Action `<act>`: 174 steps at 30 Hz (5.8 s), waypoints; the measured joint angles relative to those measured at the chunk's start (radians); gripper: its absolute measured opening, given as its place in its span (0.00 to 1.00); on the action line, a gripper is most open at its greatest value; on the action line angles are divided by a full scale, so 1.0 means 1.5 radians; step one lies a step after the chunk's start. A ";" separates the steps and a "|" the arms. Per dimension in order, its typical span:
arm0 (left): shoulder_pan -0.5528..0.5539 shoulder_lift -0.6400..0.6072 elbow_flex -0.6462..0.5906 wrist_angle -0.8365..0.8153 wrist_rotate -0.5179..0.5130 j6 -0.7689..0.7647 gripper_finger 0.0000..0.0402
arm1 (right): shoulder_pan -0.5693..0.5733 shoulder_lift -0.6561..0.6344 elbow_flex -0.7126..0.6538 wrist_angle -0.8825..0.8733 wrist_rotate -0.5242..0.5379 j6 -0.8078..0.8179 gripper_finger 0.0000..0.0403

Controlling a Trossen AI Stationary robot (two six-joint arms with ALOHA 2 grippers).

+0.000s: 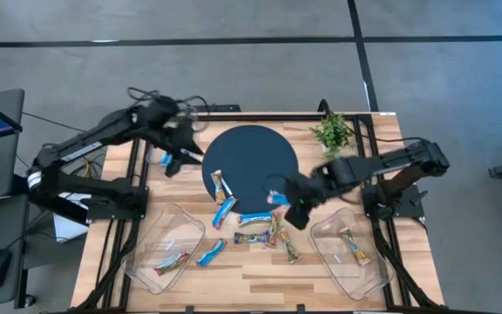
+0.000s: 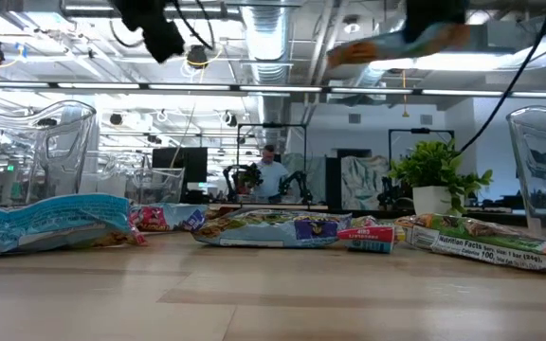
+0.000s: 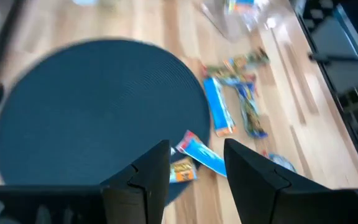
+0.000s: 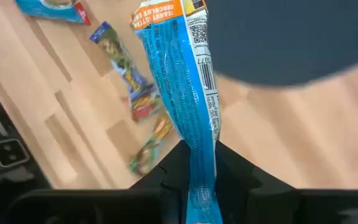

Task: Pick and place Granola Bars by type
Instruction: Put the yellow granola bar into the bottom right transparent bin, then put the red granola bar into the bottom left transparent bin

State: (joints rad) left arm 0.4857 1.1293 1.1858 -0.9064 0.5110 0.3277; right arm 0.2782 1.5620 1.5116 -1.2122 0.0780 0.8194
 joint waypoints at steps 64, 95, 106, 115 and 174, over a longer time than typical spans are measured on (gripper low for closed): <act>-0.303 0.360 0.001 0.036 -0.238 -0.375 0.36 | 0.290 0.039 0.000 -0.228 0.400 0.544 0.56; -0.392 0.410 0.000 0.070 -0.394 -0.804 0.51 | 0.268 -0.243 0.000 -0.236 0.593 0.128 0.56; -0.399 0.505 0.001 0.075 -0.344 -0.806 0.54 | 0.268 -0.242 0.000 -0.234 0.590 0.129 0.56; -0.401 0.505 0.002 0.092 -0.337 -0.811 0.46 | 0.268 -0.242 0.000 -0.238 0.592 0.129 0.56; -0.700 0.436 0.404 -0.443 -0.416 -1.018 0.12 | 0.210 -0.243 0.000 -0.147 0.593 0.009 0.56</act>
State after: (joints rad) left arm -0.5638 1.7836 1.7911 -1.5713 -0.1126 -1.1994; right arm 0.5939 1.1980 1.5113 -1.4324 0.9670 0.8326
